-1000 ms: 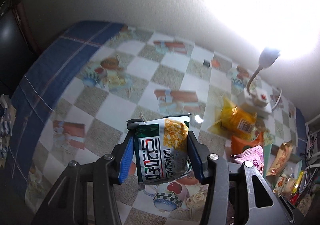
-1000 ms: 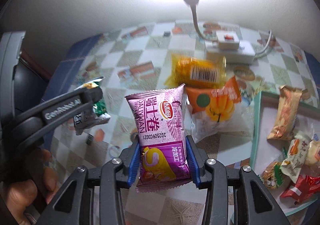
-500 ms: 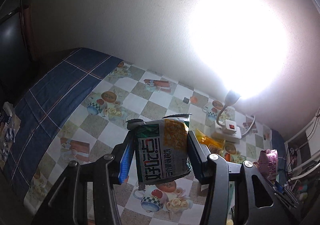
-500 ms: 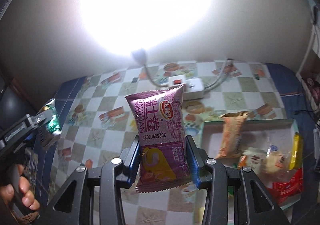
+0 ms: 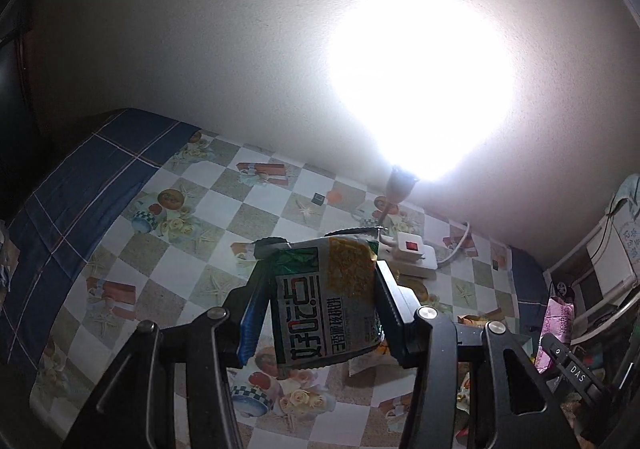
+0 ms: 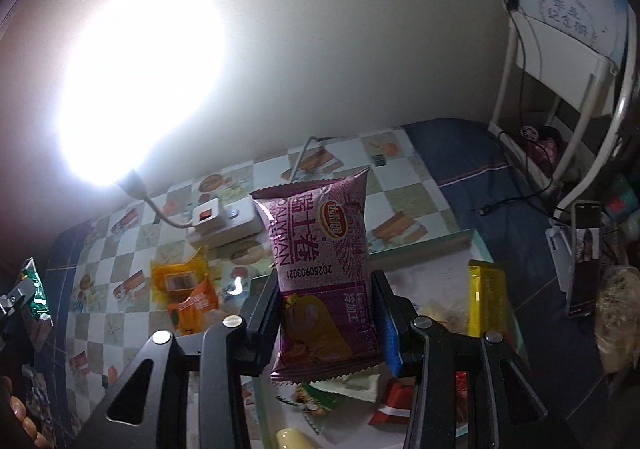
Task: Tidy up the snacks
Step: 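Carry the green cracker pack and pink roll bag over the tray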
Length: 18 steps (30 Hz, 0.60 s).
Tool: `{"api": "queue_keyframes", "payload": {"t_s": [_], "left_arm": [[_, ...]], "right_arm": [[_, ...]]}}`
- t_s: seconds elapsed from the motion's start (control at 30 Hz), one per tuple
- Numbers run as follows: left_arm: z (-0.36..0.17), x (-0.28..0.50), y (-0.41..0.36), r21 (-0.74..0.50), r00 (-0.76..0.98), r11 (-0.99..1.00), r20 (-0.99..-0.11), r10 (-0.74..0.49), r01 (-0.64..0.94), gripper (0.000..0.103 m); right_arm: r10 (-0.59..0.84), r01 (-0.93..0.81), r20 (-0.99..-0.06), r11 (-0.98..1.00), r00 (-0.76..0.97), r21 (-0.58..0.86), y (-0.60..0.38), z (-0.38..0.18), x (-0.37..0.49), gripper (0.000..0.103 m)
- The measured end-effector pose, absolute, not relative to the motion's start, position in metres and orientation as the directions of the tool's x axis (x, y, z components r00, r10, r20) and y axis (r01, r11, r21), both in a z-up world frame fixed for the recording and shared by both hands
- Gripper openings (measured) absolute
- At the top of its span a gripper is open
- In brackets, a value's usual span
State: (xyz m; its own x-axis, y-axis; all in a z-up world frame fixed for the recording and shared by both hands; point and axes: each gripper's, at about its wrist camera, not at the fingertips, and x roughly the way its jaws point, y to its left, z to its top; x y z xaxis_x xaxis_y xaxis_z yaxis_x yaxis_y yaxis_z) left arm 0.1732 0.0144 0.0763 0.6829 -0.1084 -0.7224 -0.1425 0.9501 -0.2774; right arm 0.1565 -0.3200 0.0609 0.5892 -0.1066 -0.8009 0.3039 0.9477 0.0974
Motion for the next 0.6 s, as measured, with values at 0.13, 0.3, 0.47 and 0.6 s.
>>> {"api": "queue_keyframes", "payload": {"t_s": [0.13,0.3,0.47,0.6], "left_arm": [[0.069,0.176,-0.018,-0.276,0.665,0.957,-0.732,-0.149,-0.089,0.052],[0.065,0.173,-0.070,-0.234,0.654,0.972,-0.733,-0.188,0.016,0.052],[0.053,0.173,-0.115,-0.238,0.606,0.965,-0.753,-0.256,0.112,0.052],[0.041,0.173,-0.146,-0.222,0.566,0.961,-0.776,-0.277,0.166,0.052]], "right_arm": [[-0.184,0.380,-0.787,0.923,0.589,0.069,-0.349,0.068,0.148,0.045],[-0.234,0.448,-0.779,0.892,0.582,0.066,-0.380,0.069,0.137,0.045],[-0.266,0.493,-0.785,0.868,0.559,0.057,-0.400,0.062,0.131,0.045],[-0.278,0.519,-0.791,0.853,0.544,0.057,-0.413,0.055,0.128,0.045]]}}
